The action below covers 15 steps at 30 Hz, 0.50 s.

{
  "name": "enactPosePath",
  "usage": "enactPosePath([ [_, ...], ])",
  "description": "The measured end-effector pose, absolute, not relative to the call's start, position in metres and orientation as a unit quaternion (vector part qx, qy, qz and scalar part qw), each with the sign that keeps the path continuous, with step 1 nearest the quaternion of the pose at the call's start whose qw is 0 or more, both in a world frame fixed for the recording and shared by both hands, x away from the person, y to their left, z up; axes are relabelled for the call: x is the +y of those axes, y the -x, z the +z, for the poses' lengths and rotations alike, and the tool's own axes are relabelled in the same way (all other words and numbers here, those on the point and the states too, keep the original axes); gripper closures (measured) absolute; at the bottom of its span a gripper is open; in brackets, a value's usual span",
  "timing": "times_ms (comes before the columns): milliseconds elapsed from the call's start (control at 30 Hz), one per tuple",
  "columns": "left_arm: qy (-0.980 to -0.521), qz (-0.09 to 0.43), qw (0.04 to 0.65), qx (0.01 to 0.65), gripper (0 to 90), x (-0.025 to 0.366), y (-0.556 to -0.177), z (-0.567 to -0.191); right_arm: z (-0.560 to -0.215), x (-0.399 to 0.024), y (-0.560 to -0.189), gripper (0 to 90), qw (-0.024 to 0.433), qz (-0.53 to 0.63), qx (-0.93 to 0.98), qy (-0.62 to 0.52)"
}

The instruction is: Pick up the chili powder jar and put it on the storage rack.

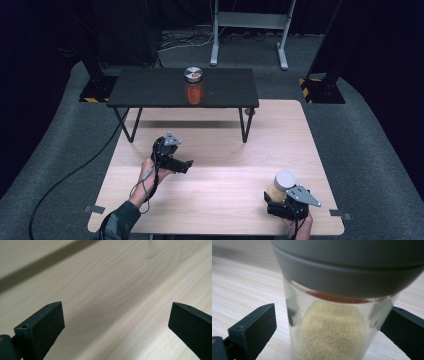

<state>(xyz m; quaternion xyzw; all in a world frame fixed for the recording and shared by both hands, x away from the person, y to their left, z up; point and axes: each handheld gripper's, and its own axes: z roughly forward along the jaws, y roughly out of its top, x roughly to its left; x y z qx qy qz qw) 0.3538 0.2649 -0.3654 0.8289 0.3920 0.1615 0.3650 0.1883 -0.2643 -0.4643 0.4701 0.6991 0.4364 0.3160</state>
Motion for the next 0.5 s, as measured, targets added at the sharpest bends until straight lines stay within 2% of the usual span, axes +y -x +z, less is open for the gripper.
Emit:
enactPosePath([
  [167,-0.830,0.173,0.360,0.389,0.0,0.263,-0.334,-0.388,-0.464,-0.262,-0.188,0.0,0.318,0.433,0.700,-0.471],
  [300,-0.815,0.164,0.382,0.403,0.0,0.270,-0.319,-0.408,-0.464,-0.263,-0.189,0.0,0.317,0.433,0.703,-0.467],
  [500,-0.816,0.166,0.381,0.401,0.0,0.269,-0.312,-0.414,-0.464,-0.262,-0.188,0.0,0.320,0.433,0.701,-0.467],
])
